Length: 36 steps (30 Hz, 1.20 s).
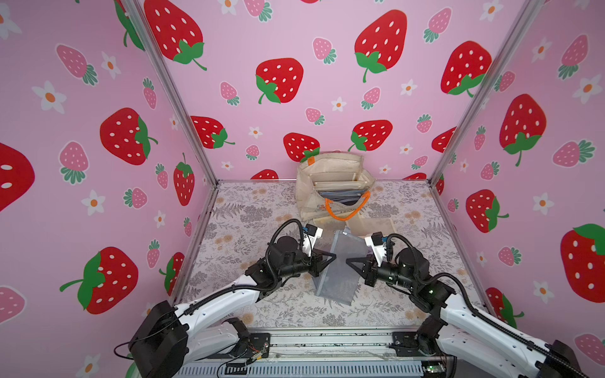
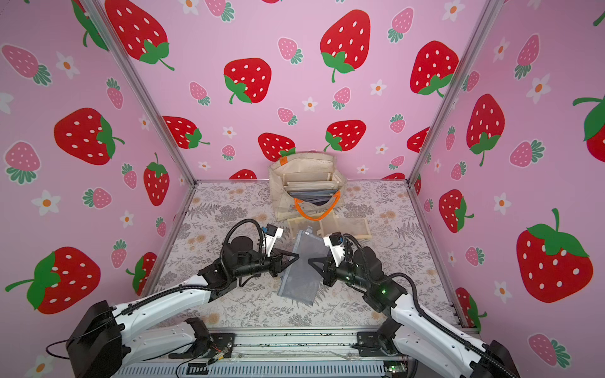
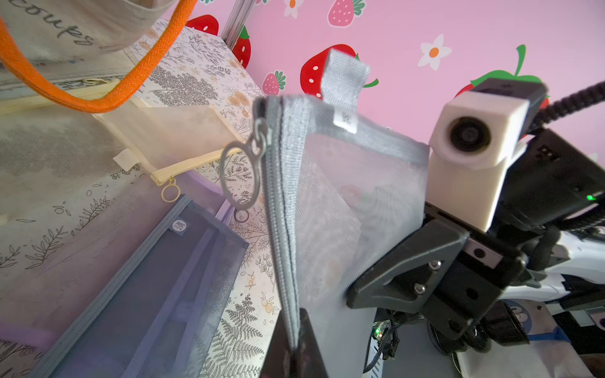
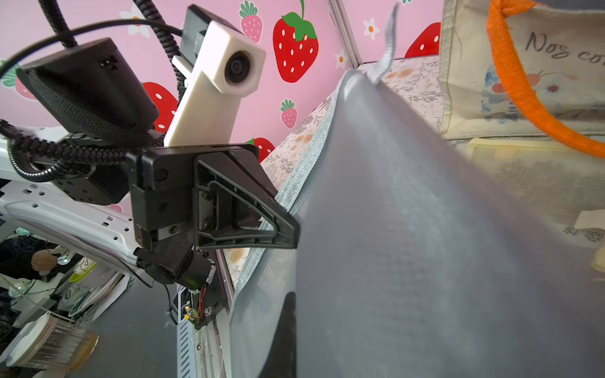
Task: Put the pencil pouch into the canvas bag
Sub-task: Pick up the pencil pouch, then place the pencil pouch in the canvas bag.
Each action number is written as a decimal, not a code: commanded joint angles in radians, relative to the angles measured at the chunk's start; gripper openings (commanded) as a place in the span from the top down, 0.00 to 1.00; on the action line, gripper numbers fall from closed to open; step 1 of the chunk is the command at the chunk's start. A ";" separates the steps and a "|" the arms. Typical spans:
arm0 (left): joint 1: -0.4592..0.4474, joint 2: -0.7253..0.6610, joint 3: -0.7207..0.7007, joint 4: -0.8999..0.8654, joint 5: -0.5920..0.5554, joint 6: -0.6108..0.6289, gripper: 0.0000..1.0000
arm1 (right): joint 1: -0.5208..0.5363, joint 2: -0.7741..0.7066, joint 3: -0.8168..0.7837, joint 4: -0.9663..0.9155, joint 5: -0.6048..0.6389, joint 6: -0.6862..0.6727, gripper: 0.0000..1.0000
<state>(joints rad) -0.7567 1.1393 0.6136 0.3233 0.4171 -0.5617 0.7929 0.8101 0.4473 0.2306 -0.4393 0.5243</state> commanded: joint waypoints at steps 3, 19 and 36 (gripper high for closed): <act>0.007 -0.021 -0.022 -0.028 -0.076 -0.009 0.82 | -0.003 0.016 0.093 -0.069 -0.004 -0.089 1.00; 0.036 -0.086 -0.129 -0.109 -0.196 -0.057 0.19 | -0.142 0.237 0.647 -0.690 0.138 -0.547 1.00; 0.099 -0.083 -0.150 -0.168 -0.201 -0.066 0.01 | -0.231 0.714 1.354 -0.739 0.401 -1.019 1.00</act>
<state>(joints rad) -0.6701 1.0565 0.4637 0.1692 0.2344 -0.6258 0.5663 1.4586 1.7428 -0.5022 -0.1055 -0.3656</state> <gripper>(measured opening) 0.992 0.049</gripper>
